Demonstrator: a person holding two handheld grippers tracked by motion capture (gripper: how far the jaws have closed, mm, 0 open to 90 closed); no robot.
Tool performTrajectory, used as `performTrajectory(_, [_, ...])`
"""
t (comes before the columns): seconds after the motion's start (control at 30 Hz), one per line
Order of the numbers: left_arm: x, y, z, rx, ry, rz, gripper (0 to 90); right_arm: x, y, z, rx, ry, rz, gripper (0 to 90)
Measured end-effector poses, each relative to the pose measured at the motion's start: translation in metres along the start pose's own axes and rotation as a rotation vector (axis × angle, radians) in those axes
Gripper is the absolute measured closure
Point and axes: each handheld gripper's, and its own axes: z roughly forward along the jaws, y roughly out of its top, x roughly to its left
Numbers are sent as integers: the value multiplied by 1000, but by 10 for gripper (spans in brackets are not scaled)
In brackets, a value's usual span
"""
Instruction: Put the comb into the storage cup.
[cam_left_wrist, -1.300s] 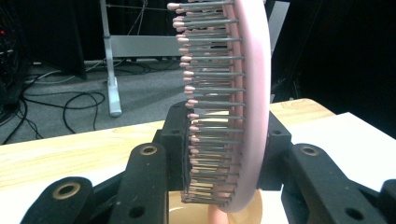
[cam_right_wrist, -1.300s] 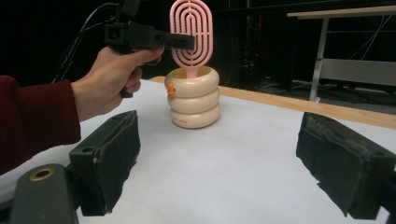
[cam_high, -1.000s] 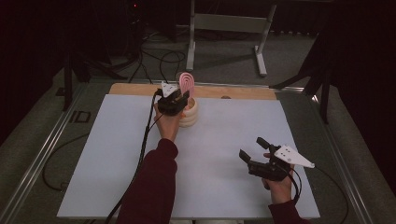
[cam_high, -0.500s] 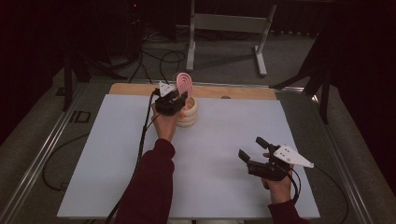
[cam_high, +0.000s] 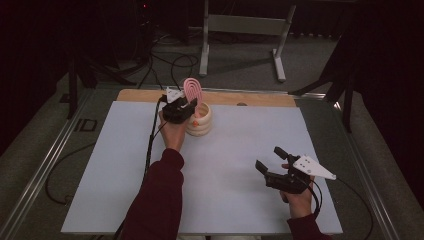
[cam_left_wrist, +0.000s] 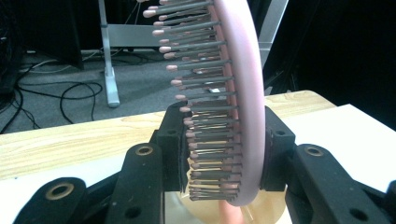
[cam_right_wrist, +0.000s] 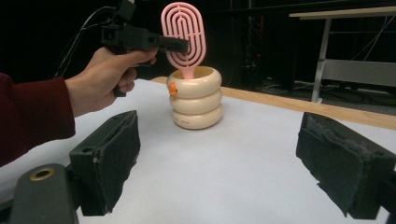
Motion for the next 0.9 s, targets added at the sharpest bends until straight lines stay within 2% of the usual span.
performTrajectory(0.9, [9,-3,-2,14,20,-13,599,1,-1,2,7,3,2,136])
